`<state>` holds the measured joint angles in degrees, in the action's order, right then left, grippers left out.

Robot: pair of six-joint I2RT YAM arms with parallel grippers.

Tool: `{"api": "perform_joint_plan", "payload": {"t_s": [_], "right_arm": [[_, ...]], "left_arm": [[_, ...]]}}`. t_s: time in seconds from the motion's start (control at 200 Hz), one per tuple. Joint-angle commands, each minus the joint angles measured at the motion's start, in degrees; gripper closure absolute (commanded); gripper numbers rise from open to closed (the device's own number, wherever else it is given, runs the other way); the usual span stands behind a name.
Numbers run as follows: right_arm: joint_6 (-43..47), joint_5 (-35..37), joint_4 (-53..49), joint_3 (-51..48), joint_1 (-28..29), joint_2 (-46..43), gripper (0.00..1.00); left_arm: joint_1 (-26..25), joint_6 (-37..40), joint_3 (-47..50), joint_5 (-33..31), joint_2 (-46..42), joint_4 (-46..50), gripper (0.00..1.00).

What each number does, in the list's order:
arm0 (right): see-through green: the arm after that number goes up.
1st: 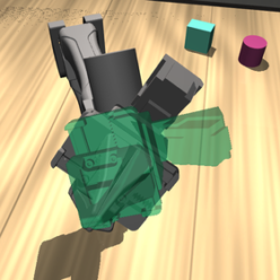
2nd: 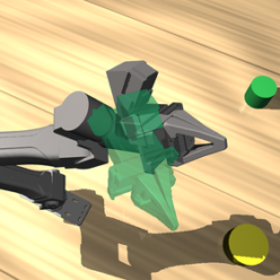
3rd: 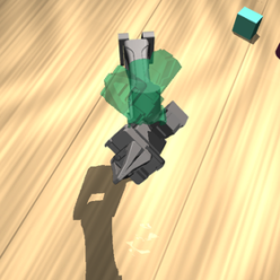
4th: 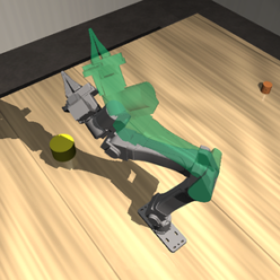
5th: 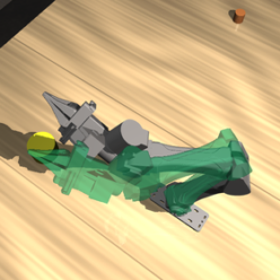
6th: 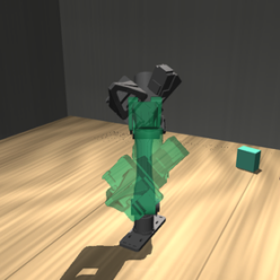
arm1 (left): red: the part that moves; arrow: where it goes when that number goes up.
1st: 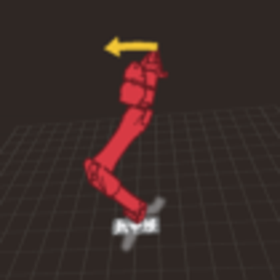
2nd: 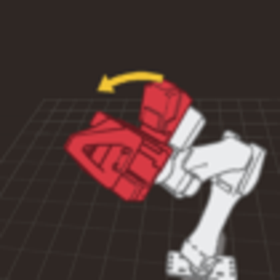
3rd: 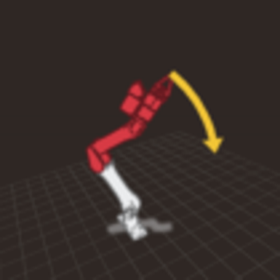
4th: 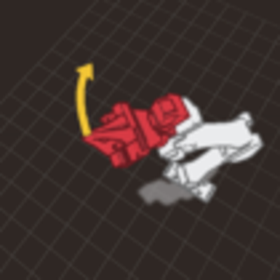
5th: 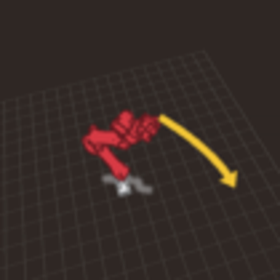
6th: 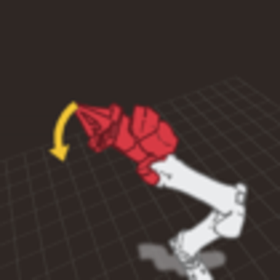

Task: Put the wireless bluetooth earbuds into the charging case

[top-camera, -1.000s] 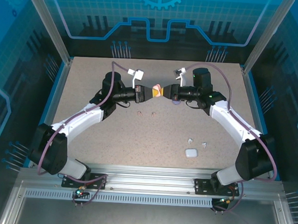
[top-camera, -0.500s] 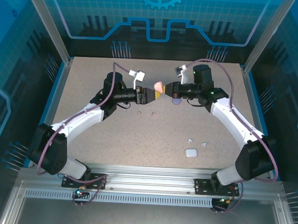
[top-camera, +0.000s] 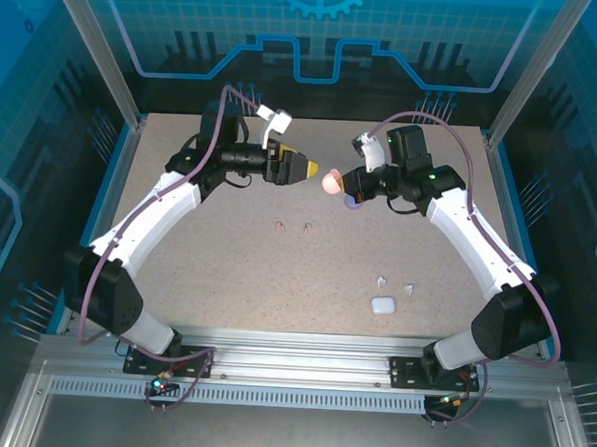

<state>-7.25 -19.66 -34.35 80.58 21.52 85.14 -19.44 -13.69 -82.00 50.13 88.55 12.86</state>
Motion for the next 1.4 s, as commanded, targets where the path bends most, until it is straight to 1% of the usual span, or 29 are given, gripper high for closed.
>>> {"api": "perform_joint_plan", "payload": {"t_s": [0.0,0.135,0.22,0.365,0.42,0.54,0.935,1.09,1.301,1.396], "right_arm": [[6.3,-0.8,-3.3,3.6,1.3,0.4,1.00],[7.4,-2.1,-5.0,5.2,2.4,1.2,1.00],[7.8,-2.6,-5.8,6.0,3.2,1.8,1.00],[8.4,-2.2,-6.9,6.9,4.2,2.8,1.00],[8.5,-2.2,-7.2,7.1,4.3,3.1,1.00],[8.5,-2.2,-7.2,7.3,4.5,3.4,1.00],[8.7,-3.0,-7.7,8.5,5.2,4.1,1.00],[9.2,-2.9,-8.2,8.6,5.2,4.2,1.00],[9.4,-2.6,-8.5,8.4,5.2,4.2,1.00],[9.3,-2.4,-8.4,8.2,5.2,4.2,1.00]], "left_arm": [[0.2,7.5,-2.7,5.9,3.9,12.7,0.08],[0.1,9.0,-3.2,7.2,5.8,14.0,0.14],[-0.1,9.7,-4.0,8.9,7.0,14.8,0.21],[-0.9,12.5,-5.9,9.8,8.6,18.3,0.32],[-1.0,13.1,-6.1,10.0,8.8,18.9,0.33],[-1.0,13.4,-6.0,11.0,9.0,19.1,0.40],[-2.2,14.8,-7.4,12.3,11.8,21.2,0.50],[-2.3,14.9,-7.9,12.3,12.2,21.3,0.52],[-2.3,15.1,-8.3,11.9,12.2,21.1,0.52],[-2.3,15.1,-8.5,11.8,12.2,21.1,0.55]]}}
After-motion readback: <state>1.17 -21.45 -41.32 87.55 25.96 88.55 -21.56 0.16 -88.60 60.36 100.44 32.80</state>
